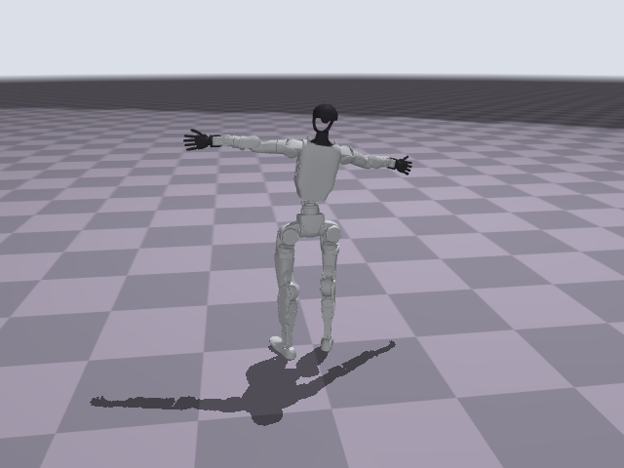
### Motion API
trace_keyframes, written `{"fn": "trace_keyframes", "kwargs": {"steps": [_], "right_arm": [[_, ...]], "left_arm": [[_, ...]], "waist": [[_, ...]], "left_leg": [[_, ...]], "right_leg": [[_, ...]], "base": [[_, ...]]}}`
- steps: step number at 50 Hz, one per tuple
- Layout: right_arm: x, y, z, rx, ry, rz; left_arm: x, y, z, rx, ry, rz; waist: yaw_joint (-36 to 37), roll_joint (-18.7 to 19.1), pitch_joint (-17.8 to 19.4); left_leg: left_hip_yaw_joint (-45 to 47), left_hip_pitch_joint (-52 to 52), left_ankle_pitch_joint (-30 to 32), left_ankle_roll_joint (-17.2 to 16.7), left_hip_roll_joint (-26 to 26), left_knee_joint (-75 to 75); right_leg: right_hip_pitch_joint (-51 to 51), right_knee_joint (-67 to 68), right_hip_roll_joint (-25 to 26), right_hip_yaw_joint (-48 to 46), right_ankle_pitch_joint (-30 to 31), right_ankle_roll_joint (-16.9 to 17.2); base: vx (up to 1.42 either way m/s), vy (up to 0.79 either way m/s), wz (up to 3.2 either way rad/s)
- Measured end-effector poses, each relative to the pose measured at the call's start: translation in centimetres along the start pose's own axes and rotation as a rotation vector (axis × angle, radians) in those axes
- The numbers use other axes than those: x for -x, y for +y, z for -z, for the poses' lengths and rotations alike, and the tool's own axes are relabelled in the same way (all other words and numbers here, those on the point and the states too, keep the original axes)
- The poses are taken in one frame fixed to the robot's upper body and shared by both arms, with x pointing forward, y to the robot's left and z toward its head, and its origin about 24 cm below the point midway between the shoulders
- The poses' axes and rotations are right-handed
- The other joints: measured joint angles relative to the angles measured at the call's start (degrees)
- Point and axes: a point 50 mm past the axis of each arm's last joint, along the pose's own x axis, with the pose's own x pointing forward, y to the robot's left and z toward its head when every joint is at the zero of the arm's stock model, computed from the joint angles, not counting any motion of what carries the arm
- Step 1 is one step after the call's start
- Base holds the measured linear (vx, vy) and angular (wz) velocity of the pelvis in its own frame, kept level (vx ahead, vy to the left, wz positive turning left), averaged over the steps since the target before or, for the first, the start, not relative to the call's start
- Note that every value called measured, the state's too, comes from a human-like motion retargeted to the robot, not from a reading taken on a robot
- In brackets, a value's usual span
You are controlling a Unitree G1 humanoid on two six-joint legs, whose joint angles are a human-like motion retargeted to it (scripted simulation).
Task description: In place motions
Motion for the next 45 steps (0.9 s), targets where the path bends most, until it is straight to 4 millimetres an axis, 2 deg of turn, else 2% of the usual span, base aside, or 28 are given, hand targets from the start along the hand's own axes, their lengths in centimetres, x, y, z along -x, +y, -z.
{"fn": "trace_keyframes", "kwargs": {"steps": [2, 3, 5, 7, 8, 10, 13, 15, 16, 17, 19, 20, 22, 23, 25, 27, 29, 30, 32, 34, 35, 37, 38, 40, 42, 45], "right_arm": [[1.8, 2.2, -7.5, 0.037, -0.252, -0.032], [3.3, 3.2, -10.8, 0.080, -0.384, -0.042], [7.2, 4.8, -16.6, 0.198, -0.664, -0.026], [12.5, 6.0, -21.5, 0.319, -0.981, 0.065], [15.7, 6.3, -23.6, 0.354, -1.151, 0.137], [22.8, 6.7, -26.6, 0.371, -1.496, 0.301], [32.1, 6.2, -28.2, 0.222, -1.905, 0.558], [35.7, 5.9, -28.2, 0.083, -2.066, 0.675], [35.9, 6.0, -28.3, 0.072, -2.086, 0.682], [35.6, 6.1, -28.4, 0.076, -2.085, 0.686], [32.5, 6.1, -29.0, 0.160, -1.962, 0.679], [30.2, 6.0, -29.1, 0.216, -1.867, 0.670], [24.3, 5.8, -28.3, 0.318, -1.620, 0.624], [21.1, 5.6, -27.2, 0.362, -1.483, 0.589], [14.6, 5.0, -23.8, 0.429, -1.173, 0.496], [8.8, 3.8, -19.1, 0.434, -0.825, 0.376], [4.1, 1.9, -13.4, 0.424, -0.462, 0.240], [2.4, 0.7, -10.4, 0.412, -0.279, 0.162], [0.6, -1.2, -4.5, 0.355, 0.082, -0.030], [0.5, -1.4, 0.8, 0.199, 0.351, -0.213], [0.6, -1.3, 2.9, 0.107, 0.431, -0.275], [0.6, -1.0, 5.4, -0.067, 0.471, -0.281], [0.6, -0.8, 6.1, -0.140, 0.471, -0.250], [0.5, 0.1, 6.4, -0.247, 0.430, -0.190], [0.6, 1.8, 4.7, -0.288, 0.346, -0.195], [1.5, 4.7, -0.6, -0.184, 0.135, -0.283]], "left_arm": [[2.7, -6.8, -6.5, 0.041, -0.266, 0.161], [5.1, -10.3, -9.6, 0.030, -0.416, 0.248], [10.9, -15.0, -15.0, -0.062, -0.709, 0.360], [16.1, -16.8, -19.0, -0.252, -0.984, 0.322], [18.4, -17.1, -20.7, -0.350, -1.114, 0.245], [23.0, -17.3, -23.3, -0.497, -1.349, 0.006], [29.7, -18.1, -24.6, -0.539, -1.698, -0.397], [33.2, -18.1, -24.4, -0.477, -1.934, -0.635], [33.9, -18.0, -24.1, -0.451, -2.008, -0.712], [34.2, -17.9, -23.9, -0.432, -2.062, -0.765], [32.4, -17.8, -23.7, -0.450, -2.039, -0.745], [30.8, -17.6, -23.5, -0.472, -1.981, -0.703], [25.5, -16.6, -22.5, -0.513, -1.747, -0.617], [22.4, -15.7, -21.6, -0.526, -1.601, -0.595], [16.4, -13.1, -19.3, -0.526, -1.283, -0.559], [10.7, -10.1, -15.9, -0.472, -0.944, -0.487], [6.2, -8.3, -10.9, -0.374, -0.590, -0.350], [4.4, -7.9, -7.8, -0.309, -0.405, -0.263], [2.5, -8.3, -1.3, -0.183, -0.015, 0.001], [2.2, -8.3, 4.1, -0.013, 0.302, 0.253], [2.4, -8.1, 6.4, 0.093, 0.435, 0.342], [2.6, -7.7, 9.1, 0.299, 0.533, 0.407], [2.5, -7.6, 9.7, 0.398, 0.519, 0.387], [1.9, -7.6, 9.5, 0.594, 0.410, 0.285], [1.4, -7.4, 7.0, 0.737, 0.214, 0.173], [2.0, -8.2, 1.4, 0.741, -0.096, 0.125]], "waist": [[0.59, -0.20, -1.44], [0.62, -0.67, -1.96], [0.48, -1.63, -2.41], [0.00, -1.96, -2.79], [-0.18, -1.97, -2.85], [-0.54, -1.81, -3.15], [-0.05, -1.87, -4.66], [0.35, -1.84, -4.96], [0.58, -1.71, -4.84], [0.82, -1.57, -4.68], [1.21, -1.22, -4.25], [1.29, -1.02, -4.12], [0.92, -0.70, -4.75], [0.58, -0.60, -5.24], [0.10, -0.57, -5.92], [0.03, -0.63, -6.06], [0.73, -0.60, -6.41], [1.39, -0.49, -6.71], [1.77, -0.26, -6.97], [1.36, -0.20, -6.64], [1.04, -0.23, -6.44], [0.66, -0.33, -6.11], [0.50, -0.39, -5.94], [0.16, -0.70, -5.43], [-0.12, -1.31, -4.61], [-0.41, -2.02, -3.49]], "left_leg": [[-0.70, -0.26, 0.05, 0.12, -0.35, 0.18], [-1.29, -0.38, 0.10, 0.20, -0.58, 0.29], [-2.38, -0.39, 0.25, 0.33, -0.92, 0.50], [-3.08, -0.41, 0.37, 0.41, -1.06, 0.56], [-3.27, -0.41, 0.42, 0.43, -1.10, 0.54], [-3.41, -0.54, 0.44, 0.44, -1.17, 0.51], [-3.29, -0.53, 0.31, 0.36, -1.34, 0.37], [-3.13, -0.08, 0.24, 0.35, -1.48, 0.27], [-3.12, 0.16, 0.22, 0.36, -1.49, 0.28], [-3.14, 0.34, 0.20, 0.38, -1.51, 0.30], [-3.38, 0.36, 0.18, 0.45, -1.52, 0.35], [-3.57, 0.27, 0.20, 0.50, -1.55, 0.38], [-3.96, -0.48, 0.28, 0.48, -1.58, 0.46], [-4.11, -0.96, 0.32, 0.45, -1.61, 0.49], [-4.23, -1.76, 0.32, 0.38, -1.65, 0.52], [-4.09, -2.27, 0.23, 0.30, -1.66, 0.52], [-3.62, -2.68, 0.10, 0.19, -1.53, 0.49], [-3.35, -2.87, 0.05, 0.16, -1.44, 0.47], [-3.46, -3.21, 0.03, 0.14, -1.52, 0.45], [-3.87, -3.40, 0.01, 0.15, -1.70, 0.50], [-4.05, -3.45, -0.01, 0.16, -1.78, 0.51], [-4.00, -3.22, -0.10, 0.19, -1.80, 0.48], [-3.87, -3.03, -0.14, 0.20, -1.81, 0.49], [-3.74, -2.62, -0.24, 0.19, -1.90, 0.52], [-3.70, -2.13, -0.20, 0.20, -2.01, 0.59], [-3.73, -1.52, 0.03, 0.27, -1.97, 0.59]], "right_leg": [[0.21, -0.02, -0.31, -0.49, -0.10, 0.00], [0.47, -0.04, -0.53, -0.95, -0.18, 0.02], [1.26, -0.15, -0.81, -1.78, -0.35, 0.04], [1.79, -0.25, -0.85, -2.25, -0.49, 0.09], [1.94, -0.30, -0.84, -2.37, -0.54, 0.12], [1.97, -0.38, -0.86, -2.49, -0.60, 0.16], [1.83, -0.44, -1.02, -2.44, -0.66, 0.24], [2.12, -0.46, -1.08, -2.30, -0.71, 0.24], [2.39, -0.47, -1.06, -2.30, -0.76, 0.24], [2.61, -0.48, -1.04, -2.31, -0.80, 0.23], [2.80, -0.44, -1.02, -2.47, -0.92, 0.26], [2.83, -0.42, -1.03, -2.59, -0.97, 0.29], [2.46, -0.50, -1.09, -2.98, -1.07, 0.35], [2.15, -0.57, -1.13, -3.20, -1.10, 0.36], [1.46, -0.62, -1.20, -3.29, -1.14, 0.37], [0.67, -0.54, -1.25, -2.91, -1.13, 0.37], [-0.11, -0.42, -1.25, -2.47, -1.11, 0.41], [-0.46, -0.38, -1.21, -2.24, -1.10, 0.43], [-0.77, -0.37, -1.31, -2.34, -1.18, 0.48], [-0.75, -0.40, -1.43, -2.66, -1.31, 0.46], [-0.72, -0.39, -1.47, -2.78, -1.37, 0.45], [-0.58, -0.30, -1.46, -2.65, -1.46, 0.45], [-0.44, -0.28, -1.43, -2.52, -1.49, 0.43], [-0.01, -0.36, -1.42, -2.43, -1.53, 0.36], [0.53, -0.38, -1.50, -2.38, -1.50, 0.29], [1.10, -0.27, -1.61, -2.46, -1.28, 0.26]], "base": [[0.04, 0.02, 0.28], [0.03, -0.06, 0.45], [0.03, -0.10, 0.46], [0.04, -0.07, 0.30], [0.00, 0.00, 0.00], [0.00, 0.00, 0.00], [0.05, 0.01, -0.02], [0.08, 0.00, -0.05], [0.07, 0.00, -0.02], [0.00, 0.00, 0.00], [0.00, 0.00, 0.00], [-0.01, 0.00, 0.18], [0.01, 0.00, 0.23], [0.03, 0.00, 0.19], [0.00, 0.00, 0.00], [-0.03, 0.04, -0.08], [-0.04, 0.10, -0.19], [-0.03, 0.09, -0.14], [-0.05, 0.04, 0.04], [-0.06, 0.00, 0.18], [-0.06, 0.01, 0.11], [-0.03, 0.01, 0.02], [0.00, 0.00, 0.00], [0.00, 0.00, 0.00], [-0.03, -0.07, -0.02], [-0.04, -0.07, -0.02]]}}
